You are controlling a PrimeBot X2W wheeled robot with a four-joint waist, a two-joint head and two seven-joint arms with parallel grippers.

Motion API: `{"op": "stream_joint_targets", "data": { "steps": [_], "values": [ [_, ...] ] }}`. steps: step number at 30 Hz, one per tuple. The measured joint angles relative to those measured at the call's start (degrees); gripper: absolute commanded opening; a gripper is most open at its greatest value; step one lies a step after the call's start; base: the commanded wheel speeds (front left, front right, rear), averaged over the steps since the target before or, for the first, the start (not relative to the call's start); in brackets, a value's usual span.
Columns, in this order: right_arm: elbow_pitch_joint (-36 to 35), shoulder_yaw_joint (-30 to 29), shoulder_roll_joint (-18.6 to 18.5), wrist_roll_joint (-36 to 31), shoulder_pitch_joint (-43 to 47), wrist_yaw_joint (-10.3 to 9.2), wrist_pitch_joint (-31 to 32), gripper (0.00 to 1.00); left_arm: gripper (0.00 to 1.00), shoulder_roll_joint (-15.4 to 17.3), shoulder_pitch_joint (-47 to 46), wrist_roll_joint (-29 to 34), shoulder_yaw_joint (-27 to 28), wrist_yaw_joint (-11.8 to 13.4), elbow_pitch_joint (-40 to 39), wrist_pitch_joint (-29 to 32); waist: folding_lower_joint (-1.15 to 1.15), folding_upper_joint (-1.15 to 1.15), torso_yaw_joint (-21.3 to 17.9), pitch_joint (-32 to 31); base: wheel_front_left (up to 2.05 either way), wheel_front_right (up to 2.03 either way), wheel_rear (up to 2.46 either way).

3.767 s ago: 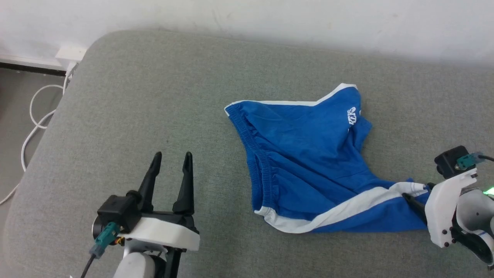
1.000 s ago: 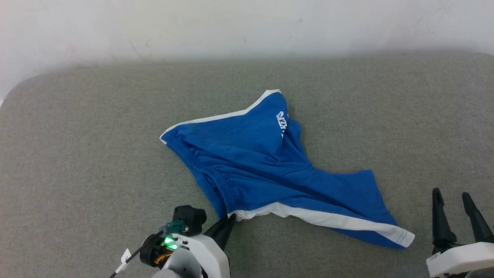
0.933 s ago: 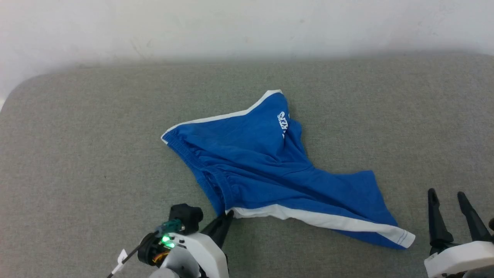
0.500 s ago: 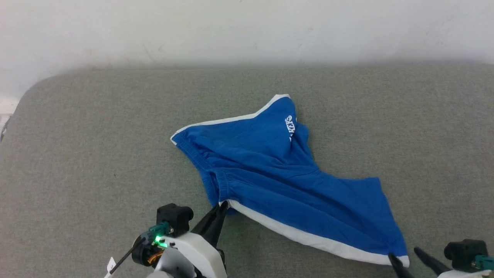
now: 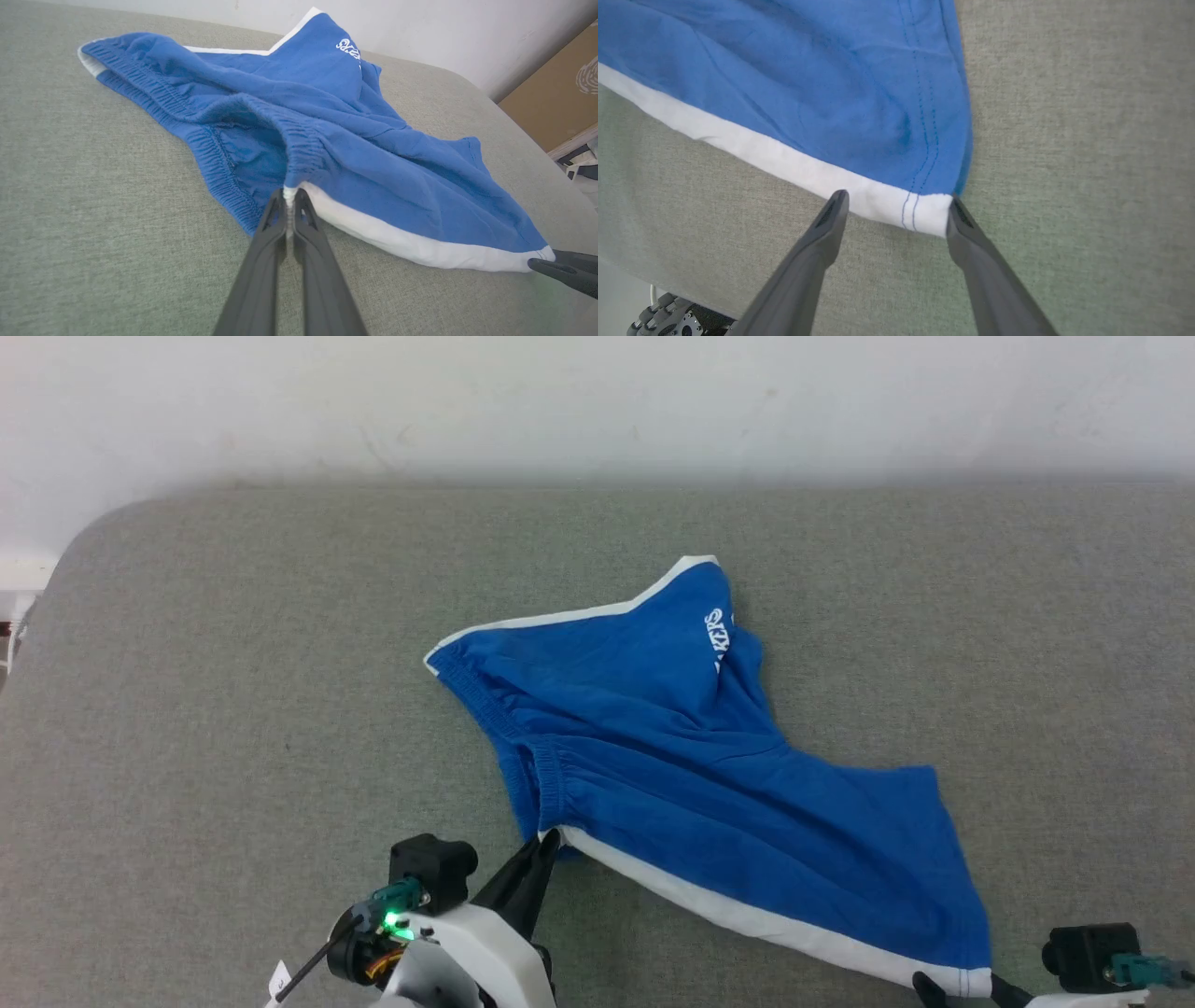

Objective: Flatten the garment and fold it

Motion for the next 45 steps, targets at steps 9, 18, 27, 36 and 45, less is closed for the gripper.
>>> {"op": "stream_joint_targets", "data": {
  "steps": [9, 18, 27, 36, 45],
  "values": [
    [2.13, 1.67, -0.36, -0.88, -0.79, 0.00, 0.29, 0.00, 0.00, 0.05, -0.01, -0.34, -0.38, 0.00, 0.75, -0.26, 0.00, 0.00, 0.36, 0.26, 0.00, 0.00, 0.00],
    [-0.24, 2.74, -4.44, 0.38, -3.40, 0.00, -6.58, 0.00, 0.00, 0.77, 0.02, -1.13, -0.11, 0.00, 0.36, -0.37, 0.00, 0.00, 0.00, -2.07, 0.00, 0.00, 0.00],
    [-7.36, 0.75, -12.99, 7.87, -9.57, 0.01, -14.14, 0.00, 0.00, 5.39, -1.81, -1.44, 2.03, -0.11, -11.02, 1.23, 0.00, 0.00, -0.03, -5.25, 0.00, 0.00, 0.00],
    [-13.27, -0.04, -20.00, 10.58, -20.96, 0.01, -15.84, 0.00, 0.00, 9.45, -10.58, -0.88, 4.44, -0.03, -24.88, 8.37, 0.00, 0.00, 0.39, -6.72, 0.00, 0.00, 0.00],
    [-15.33, 0.02, -23.02, 11.00, -33.10, 0.01, -11.66, 0.00, 0.00, 9.79, -20.66, -2.44, 7.80, 0.52, -31.04, 12.85, 0.00, 0.00, -0.49, -7.13, 0.00, 0.00, 0.00]
  ]
}}
